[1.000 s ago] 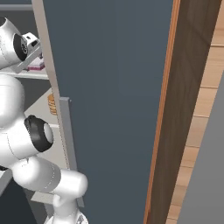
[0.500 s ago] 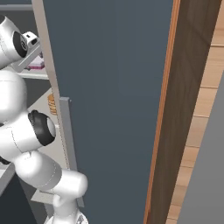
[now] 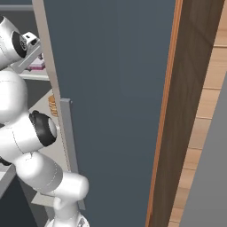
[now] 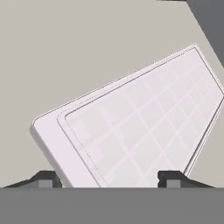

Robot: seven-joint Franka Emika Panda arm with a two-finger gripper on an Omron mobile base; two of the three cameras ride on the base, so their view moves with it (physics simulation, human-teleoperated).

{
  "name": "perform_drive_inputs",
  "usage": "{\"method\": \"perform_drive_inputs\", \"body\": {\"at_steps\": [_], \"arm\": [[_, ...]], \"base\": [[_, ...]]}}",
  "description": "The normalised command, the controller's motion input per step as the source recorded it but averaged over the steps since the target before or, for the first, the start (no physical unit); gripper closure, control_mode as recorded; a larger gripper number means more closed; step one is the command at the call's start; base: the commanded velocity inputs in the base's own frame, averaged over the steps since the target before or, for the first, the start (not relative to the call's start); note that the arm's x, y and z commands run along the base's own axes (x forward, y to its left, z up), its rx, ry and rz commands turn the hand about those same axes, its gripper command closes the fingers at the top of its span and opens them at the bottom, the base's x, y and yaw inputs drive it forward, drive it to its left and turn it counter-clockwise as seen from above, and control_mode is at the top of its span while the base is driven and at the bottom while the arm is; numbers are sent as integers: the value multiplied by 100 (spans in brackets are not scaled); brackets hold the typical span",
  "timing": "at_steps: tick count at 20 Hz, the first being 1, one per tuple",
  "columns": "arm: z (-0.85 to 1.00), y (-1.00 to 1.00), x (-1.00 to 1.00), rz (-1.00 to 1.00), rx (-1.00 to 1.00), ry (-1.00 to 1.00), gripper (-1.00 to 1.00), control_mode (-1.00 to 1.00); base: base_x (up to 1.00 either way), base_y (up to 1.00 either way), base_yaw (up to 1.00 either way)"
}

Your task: Open the freezer door, pick up the ice cube tray from the freezer, and place it on the dining counter.

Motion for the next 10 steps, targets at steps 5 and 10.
{"method": "perform_drive_inputs", "body": {"at_steps": [5, 10], "arm": [[-34, 0, 12, 0, -2, -1, 100, -100], [-30, 0, 3, 0, -2, -1, 100, -100]], "base": [[0, 0, 0], [0, 0, 0]]}}
